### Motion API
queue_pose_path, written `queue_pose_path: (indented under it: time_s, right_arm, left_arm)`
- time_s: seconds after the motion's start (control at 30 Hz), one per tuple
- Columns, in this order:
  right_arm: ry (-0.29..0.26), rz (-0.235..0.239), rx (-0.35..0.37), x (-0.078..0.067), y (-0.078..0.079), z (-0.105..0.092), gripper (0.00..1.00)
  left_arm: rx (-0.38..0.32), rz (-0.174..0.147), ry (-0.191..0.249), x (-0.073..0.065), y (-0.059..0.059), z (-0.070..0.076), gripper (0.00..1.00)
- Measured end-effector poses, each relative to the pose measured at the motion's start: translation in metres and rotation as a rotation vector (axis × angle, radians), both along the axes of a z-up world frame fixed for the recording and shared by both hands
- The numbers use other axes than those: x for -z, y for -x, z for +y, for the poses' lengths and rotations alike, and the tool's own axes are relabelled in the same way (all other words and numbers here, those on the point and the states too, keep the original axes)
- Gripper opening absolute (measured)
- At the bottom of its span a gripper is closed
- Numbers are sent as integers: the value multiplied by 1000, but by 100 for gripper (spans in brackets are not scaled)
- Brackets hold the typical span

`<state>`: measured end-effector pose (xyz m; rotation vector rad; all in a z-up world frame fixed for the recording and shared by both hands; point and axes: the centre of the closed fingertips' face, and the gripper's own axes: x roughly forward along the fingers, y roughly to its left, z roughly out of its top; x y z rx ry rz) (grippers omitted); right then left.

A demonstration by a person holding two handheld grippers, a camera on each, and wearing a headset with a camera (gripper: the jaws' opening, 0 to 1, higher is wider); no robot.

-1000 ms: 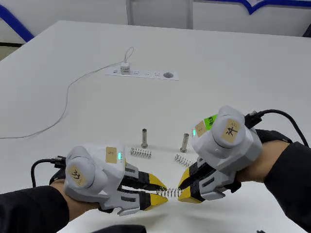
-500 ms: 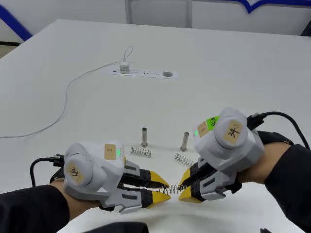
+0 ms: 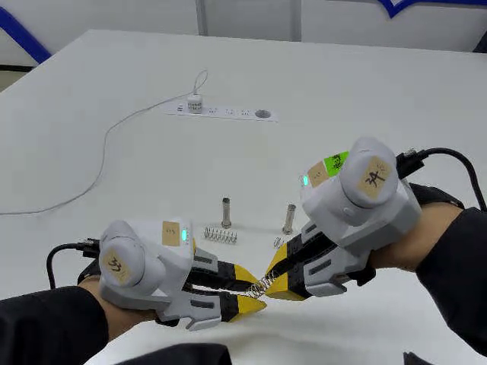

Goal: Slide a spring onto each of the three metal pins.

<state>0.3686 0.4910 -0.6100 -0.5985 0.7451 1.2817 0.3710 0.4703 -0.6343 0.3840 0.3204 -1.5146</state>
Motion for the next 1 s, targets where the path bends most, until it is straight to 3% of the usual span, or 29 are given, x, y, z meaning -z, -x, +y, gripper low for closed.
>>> queue_pose_path:
  time_s: [0.17,0.67,1.0]
  right_arm:
    - [-23,1,-7,-4,-1,8,12]
    - [-14,-19,-26,-7,-3,18,12]
    - [-6,-42,-1,-17,-10,8,12]
  left_arm:
    - [-3,-1,-2,0,0,0,11]
    - [-12,-2,12,0,-1,0,11]
    - [-25,-1,19,-2,-5,0,16]
